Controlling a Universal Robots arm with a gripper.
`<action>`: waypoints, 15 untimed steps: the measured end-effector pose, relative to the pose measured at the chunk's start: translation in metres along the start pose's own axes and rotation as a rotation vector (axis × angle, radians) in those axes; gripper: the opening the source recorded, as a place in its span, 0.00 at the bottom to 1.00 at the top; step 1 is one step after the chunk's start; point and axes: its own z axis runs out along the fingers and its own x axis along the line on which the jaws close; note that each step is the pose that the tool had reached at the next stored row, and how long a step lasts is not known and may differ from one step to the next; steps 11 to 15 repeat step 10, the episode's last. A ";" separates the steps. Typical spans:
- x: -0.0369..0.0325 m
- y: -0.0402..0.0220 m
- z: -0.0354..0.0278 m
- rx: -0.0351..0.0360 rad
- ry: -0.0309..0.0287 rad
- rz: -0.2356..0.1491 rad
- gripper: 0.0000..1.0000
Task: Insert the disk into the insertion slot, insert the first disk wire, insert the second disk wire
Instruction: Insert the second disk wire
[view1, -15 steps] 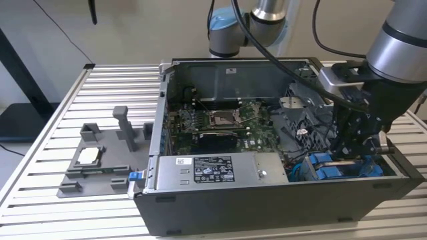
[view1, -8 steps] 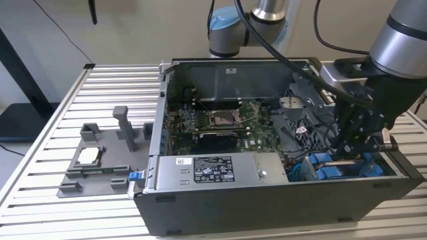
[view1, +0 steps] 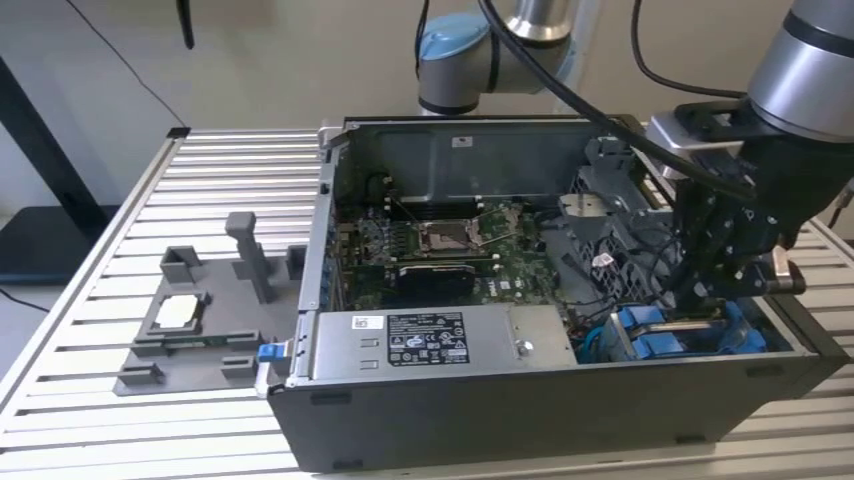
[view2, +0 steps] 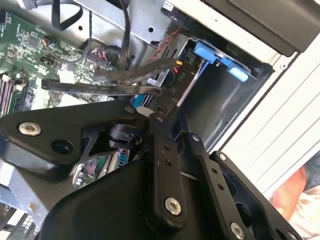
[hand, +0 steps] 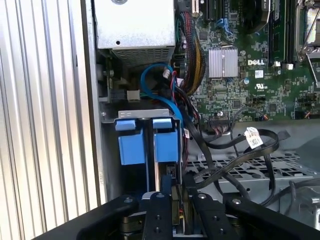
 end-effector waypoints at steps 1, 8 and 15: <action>0.0000 0.0004 -0.0004 0.0000 -0.0002 0.000 0.24; 0.0001 0.0023 -0.0013 0.0002 0.0000 0.000 0.24; 0.0001 0.0023 -0.0012 0.0002 -0.0001 0.000 0.24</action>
